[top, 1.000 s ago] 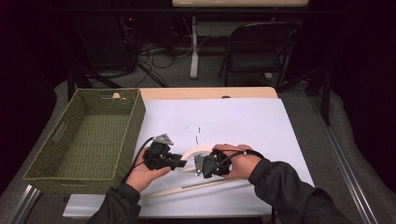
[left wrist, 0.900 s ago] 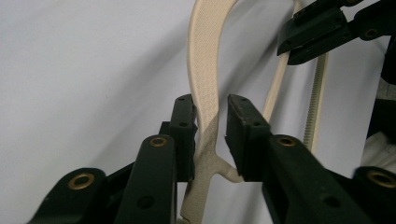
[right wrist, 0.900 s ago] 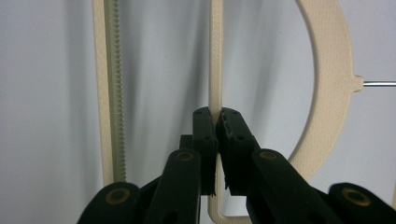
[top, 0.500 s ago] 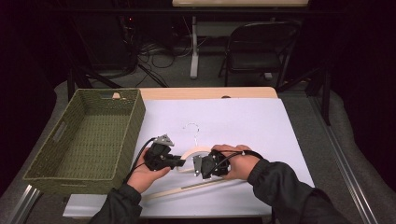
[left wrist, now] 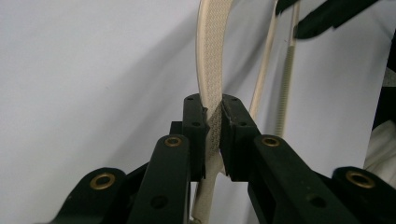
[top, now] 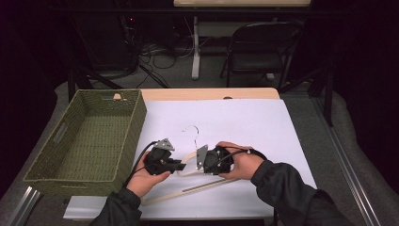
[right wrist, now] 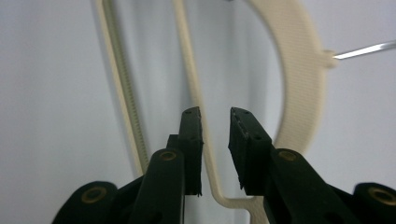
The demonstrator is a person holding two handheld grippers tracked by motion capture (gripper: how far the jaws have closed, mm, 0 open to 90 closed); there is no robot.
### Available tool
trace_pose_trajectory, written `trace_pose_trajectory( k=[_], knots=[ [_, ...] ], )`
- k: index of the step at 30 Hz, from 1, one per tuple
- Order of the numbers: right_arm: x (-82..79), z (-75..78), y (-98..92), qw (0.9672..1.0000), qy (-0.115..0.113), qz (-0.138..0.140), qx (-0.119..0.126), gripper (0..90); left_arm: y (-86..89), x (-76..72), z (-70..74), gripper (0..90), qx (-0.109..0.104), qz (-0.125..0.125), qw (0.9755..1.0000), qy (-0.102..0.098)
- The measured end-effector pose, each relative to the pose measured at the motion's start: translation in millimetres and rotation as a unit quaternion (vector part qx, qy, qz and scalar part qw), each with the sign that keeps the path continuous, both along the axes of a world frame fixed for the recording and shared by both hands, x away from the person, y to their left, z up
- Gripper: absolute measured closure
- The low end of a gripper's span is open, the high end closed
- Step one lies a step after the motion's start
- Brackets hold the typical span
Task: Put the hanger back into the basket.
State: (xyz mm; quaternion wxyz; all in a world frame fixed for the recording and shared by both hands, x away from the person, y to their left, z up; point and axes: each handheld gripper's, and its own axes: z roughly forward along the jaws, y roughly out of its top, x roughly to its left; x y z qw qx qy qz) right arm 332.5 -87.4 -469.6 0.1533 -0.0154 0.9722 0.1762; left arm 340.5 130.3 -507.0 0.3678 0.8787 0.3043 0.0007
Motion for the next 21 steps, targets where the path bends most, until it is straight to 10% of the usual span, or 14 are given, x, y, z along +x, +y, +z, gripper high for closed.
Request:
trace_pose_trajectory(
  k=[10,21],
  knots=[
    [30.7,13.4,-23.2,0.9897,0.048,-0.117,0.068,65.4,1.0,-2.5,-0.8,81.6,-0.004,-0.007,1.0,0.003],
    [36.0,-0.4,-6.9,0.9896,0.06,-0.121,0.05,67.8,0.5,-6.8,1.4,81.9,-0.005,-0.012,0.9999,-0.001]
  ],
)
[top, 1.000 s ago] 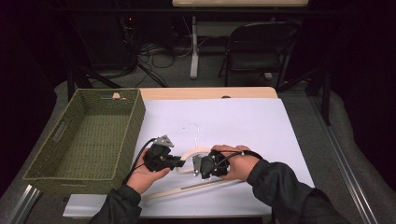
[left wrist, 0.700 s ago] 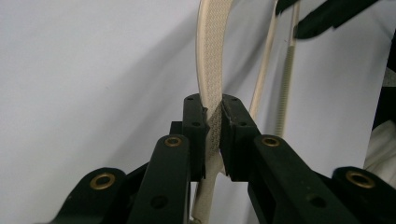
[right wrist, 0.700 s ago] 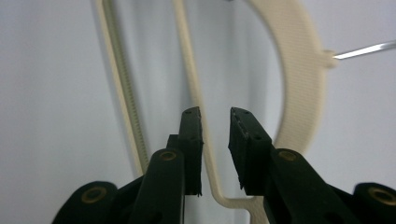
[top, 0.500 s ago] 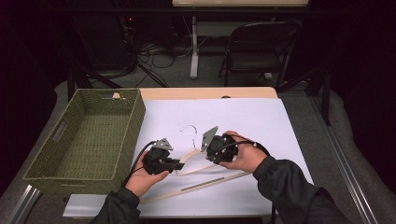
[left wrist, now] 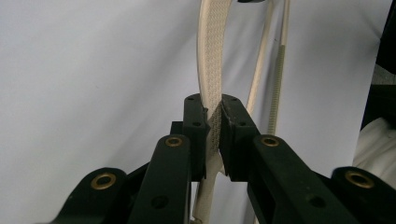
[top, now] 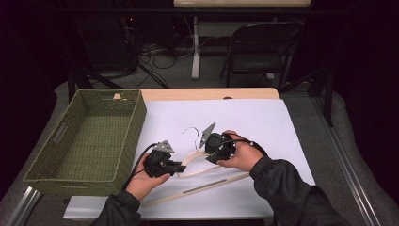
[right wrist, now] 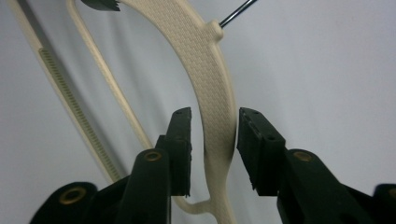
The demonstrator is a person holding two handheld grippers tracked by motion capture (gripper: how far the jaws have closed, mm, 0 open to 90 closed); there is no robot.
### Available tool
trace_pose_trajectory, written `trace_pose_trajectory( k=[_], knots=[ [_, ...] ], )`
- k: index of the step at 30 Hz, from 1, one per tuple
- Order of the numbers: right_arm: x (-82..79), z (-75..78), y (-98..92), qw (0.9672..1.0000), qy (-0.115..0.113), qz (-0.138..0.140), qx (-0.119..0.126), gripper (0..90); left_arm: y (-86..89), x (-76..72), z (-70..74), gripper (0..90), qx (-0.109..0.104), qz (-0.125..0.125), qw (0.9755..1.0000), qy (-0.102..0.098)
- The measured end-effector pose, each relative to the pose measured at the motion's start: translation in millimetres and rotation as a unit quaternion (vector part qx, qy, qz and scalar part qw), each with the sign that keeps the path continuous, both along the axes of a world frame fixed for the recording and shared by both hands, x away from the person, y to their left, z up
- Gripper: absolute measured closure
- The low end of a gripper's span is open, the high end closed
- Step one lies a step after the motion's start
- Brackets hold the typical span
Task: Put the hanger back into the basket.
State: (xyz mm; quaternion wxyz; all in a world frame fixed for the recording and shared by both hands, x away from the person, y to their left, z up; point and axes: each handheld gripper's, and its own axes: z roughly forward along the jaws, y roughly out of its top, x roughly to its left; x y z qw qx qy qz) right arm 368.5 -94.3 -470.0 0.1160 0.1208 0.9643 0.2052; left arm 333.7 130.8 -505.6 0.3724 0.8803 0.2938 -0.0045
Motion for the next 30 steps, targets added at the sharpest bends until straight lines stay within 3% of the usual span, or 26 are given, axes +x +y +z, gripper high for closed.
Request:
trace_pose_trajectory(
  k=[3,8,14,17,23,27,30],
  knots=[
    [0.2,-2.4,2.0,1.0,0.003,0.002,0.005,73.2,0.0,-1.1,0.1,81.9,-0.003,-0.004,1.0,0.002],
    [-2.5,-1.8,1.8,0.9999,-0.008,0.012,0.004,74.4,1.2,-1.4,0.3,81.2,-0.007,-0.006,0.9999,0.005],
    [-7.8,0.6,0.5,0.9992,-0.028,0.027,0.001,74.9,3.5,-1.7,-0.9,63.7,-0.006,-0.017,0.9996,0.02],
    [-11.4,2.7,-0.8,0.9988,-0.035,0.033,0.001,75.1,5.2,-3.3,-3.1,60.3,0.003,-0.031,0.999,0.032],
    [-13.1,3.0,-2.0,0.9985,-0.041,0.037,0.003,75.1,2.6,-5.5,-7.6,61.4,0.008,-0.047,0.9973,0.056],
    [-14.3,3.4,-2.6,0.9983,-0.043,0.04,0.004,75.2,1.6,-6.1,-8.8,67.6,0.022,-0.046,0.9973,0.054],
    [-15.8,3.9,-3.1,0.9982,-0.045,0.039,0.004,75.2,1.4,-5.7,-9.1,70.7,0.021,-0.05,0.9969,0.057]
  ],
)
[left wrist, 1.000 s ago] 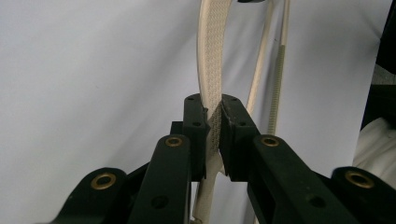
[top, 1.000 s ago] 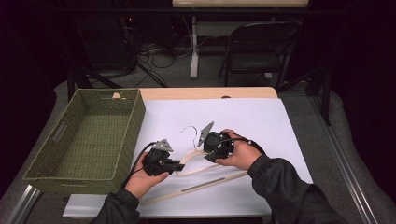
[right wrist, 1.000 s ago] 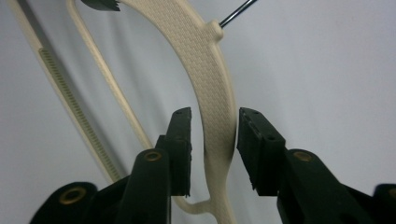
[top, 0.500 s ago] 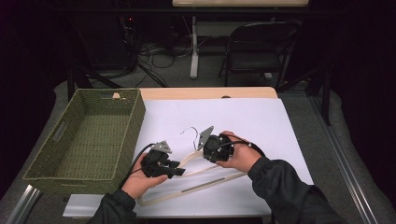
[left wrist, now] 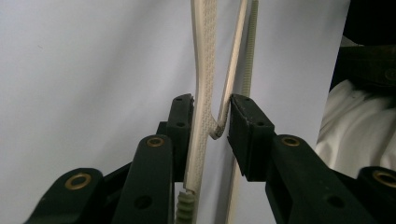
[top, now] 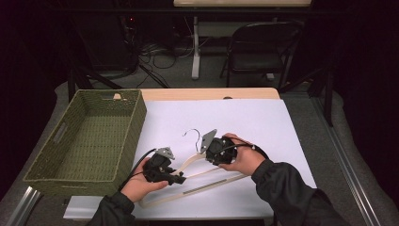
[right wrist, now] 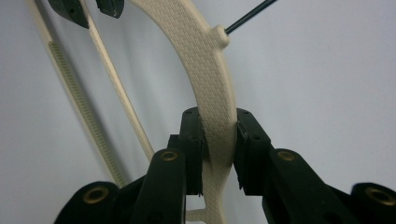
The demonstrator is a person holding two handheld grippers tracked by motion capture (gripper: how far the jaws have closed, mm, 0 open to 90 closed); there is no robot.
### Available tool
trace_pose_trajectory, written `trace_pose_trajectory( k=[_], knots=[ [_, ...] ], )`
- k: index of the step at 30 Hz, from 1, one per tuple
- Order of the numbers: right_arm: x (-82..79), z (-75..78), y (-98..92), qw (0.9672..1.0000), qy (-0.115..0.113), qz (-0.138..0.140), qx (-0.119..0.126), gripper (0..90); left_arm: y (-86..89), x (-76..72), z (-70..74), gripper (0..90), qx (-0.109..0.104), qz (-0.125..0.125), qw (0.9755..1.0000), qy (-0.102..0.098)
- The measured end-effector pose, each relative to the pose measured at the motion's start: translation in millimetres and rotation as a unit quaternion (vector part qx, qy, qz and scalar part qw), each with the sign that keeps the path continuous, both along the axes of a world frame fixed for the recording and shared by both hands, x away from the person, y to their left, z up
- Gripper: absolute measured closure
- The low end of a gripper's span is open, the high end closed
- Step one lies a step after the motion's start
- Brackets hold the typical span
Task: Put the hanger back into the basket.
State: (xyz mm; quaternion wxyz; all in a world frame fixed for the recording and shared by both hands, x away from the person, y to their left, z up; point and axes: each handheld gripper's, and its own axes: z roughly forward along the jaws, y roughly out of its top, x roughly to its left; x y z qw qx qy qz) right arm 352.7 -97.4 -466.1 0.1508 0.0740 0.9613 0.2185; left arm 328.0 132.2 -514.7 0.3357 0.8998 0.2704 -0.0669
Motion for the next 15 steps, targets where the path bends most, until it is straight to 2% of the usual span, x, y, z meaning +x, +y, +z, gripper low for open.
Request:
trace_pose_trajectory(
  k=[4,6,15],
  knots=[
    [-1.8,0.8,-0.7,1.0,-0.002,0.003,0.002,75.3,0.2,0.1,0.3,73.1,-0.005,-0.005,1.0,0.007],
    [-2.5,1.3,-1.0,1.0,-0.002,0.003,0.002,75.3,1.2,1.0,0.2,74.1,-0.013,-0.011,0.9997,0.015],
    [-8.7,7.5,-1.9,0.9999,-0.01,0.008,0.011,75.3,3.1,-3.2,4.8,80.9,-0.019,-0.017,0.9996,0.015]
  ],
)
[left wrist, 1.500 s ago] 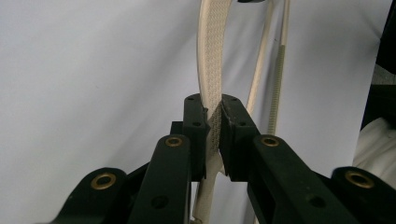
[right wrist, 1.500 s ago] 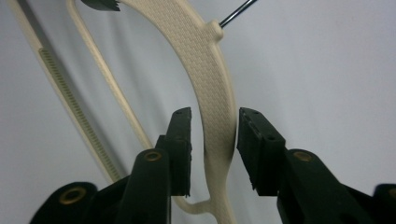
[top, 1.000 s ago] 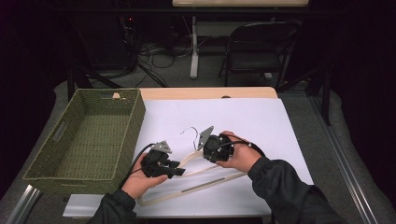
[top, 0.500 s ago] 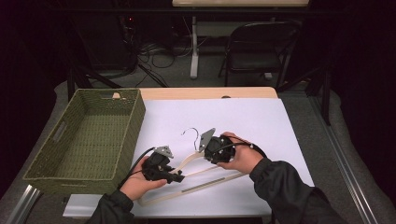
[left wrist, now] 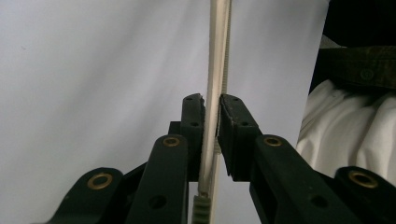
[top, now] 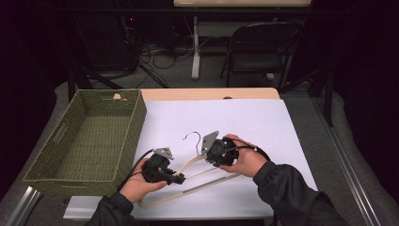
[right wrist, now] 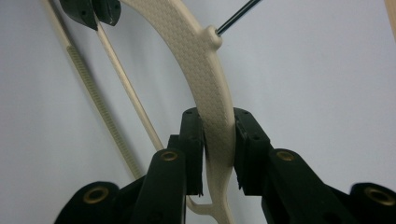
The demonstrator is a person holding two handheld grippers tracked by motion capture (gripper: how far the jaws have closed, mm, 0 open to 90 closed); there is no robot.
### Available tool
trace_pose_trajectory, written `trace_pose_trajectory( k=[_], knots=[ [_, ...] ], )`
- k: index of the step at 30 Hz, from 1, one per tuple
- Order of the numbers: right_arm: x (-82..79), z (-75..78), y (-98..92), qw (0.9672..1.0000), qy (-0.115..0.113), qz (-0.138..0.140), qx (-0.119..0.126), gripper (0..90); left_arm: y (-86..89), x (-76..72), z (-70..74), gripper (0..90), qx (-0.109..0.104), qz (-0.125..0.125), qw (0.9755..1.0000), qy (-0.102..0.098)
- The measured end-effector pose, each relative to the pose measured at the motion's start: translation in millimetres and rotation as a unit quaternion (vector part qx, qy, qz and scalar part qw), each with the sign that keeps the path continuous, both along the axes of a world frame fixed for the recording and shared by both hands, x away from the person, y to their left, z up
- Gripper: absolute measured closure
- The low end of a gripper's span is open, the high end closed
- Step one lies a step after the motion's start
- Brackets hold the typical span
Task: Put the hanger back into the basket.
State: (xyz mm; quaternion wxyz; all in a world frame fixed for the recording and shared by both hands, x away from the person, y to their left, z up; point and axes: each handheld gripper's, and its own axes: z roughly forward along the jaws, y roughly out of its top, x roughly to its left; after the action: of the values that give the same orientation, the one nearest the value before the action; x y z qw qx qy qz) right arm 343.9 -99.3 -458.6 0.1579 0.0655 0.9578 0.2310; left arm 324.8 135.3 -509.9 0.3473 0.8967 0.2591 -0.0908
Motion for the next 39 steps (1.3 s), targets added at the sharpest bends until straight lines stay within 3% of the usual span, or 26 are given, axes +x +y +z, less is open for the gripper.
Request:
trace_pose_trajectory(
  k=[4,7,12,22,35,39],
  knots=[
    [-1.9,1.9,0.2,1.0,-0.004,0.004,0.003,75.0,-0.1,-1.7,1.5,82.4,0.004,-0.002,1.0,0.0],
    [-3.5,2.7,1.3,0.9999,-0.009,0.008,0.002,75.1,-1.9,-4.9,3.9,81.4,0.026,0.001,0.9996,-0.012],
    [-4.5,2.9,2.1,0.9999,-0.011,0.009,0.002,75.5,-3.8,-5.0,-2.4,79.0,0.043,-0.002,0.9991,-0.004],
    [-5.4,4.8,1.3,0.9998,-0.015,0.011,0.004,75.4,0.4,-2.5,-3.5,85.6,0.012,0.01,0.9999,0.007],
    [-5.9,6.1,1.8,0.9998,-0.019,0.008,0.008,74.7,2.5,-2.0,-2.7,86.7,0.0,0.012,0.9998,0.013],
    [-3.8,8.1,-0.1,0.9997,-0.013,-0.004,0.022,67.5,4.4,-3.1,1.3,87.2,-0.022,0.01,0.9997,0.01]
  ],
)
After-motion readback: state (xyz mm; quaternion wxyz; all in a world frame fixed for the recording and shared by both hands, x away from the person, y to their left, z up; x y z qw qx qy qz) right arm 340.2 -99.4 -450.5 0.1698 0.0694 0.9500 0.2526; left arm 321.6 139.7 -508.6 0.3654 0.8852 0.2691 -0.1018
